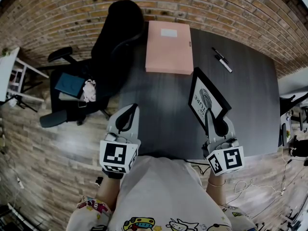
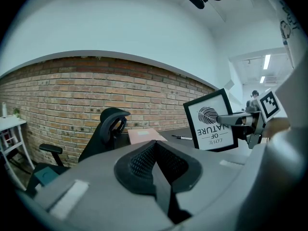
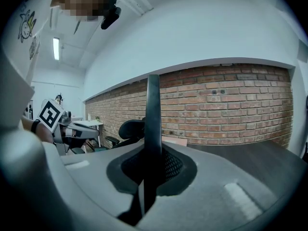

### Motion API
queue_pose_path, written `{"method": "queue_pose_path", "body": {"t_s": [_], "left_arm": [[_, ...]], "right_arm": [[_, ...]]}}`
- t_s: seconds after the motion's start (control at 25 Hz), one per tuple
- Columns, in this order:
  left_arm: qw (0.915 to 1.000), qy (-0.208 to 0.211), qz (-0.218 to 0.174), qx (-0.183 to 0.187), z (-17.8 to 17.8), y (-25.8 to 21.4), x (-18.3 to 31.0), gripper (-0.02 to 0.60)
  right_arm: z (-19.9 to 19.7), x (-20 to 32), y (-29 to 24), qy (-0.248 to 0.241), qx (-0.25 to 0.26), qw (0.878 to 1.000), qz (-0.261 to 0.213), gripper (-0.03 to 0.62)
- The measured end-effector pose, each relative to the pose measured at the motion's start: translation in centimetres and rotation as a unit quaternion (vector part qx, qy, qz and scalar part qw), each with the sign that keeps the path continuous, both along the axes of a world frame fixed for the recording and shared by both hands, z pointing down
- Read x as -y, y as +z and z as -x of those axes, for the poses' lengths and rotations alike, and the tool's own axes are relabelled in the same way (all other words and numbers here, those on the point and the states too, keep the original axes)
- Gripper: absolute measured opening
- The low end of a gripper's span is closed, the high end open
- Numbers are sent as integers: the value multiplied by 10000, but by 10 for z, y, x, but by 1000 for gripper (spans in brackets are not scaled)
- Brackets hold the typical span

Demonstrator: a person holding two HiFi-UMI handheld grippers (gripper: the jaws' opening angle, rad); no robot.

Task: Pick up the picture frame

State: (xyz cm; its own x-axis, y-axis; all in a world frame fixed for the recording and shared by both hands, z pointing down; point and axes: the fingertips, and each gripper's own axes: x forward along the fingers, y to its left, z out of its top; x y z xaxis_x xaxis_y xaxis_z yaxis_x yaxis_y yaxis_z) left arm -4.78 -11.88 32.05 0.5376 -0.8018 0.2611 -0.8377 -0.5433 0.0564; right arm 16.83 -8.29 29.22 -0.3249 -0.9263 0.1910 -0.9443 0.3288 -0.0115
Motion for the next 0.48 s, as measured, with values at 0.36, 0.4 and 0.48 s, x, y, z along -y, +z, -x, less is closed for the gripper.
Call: {"method": "queue_pose_path", "body": {"t_s": [0.36,0.4,0.48], "left_arm": [[10000,11,1,16,0,0,0,15],[10000,9,-1,15,0,0,0,15],[10000,5,-2,16,0,0,1,15]], "right_arm": [[0,-1,1,20,25,10000,21,12],[-1,-1,2,23,24,10000,28,12],[-1,-1,3,25,17,10000,43,12]]}}
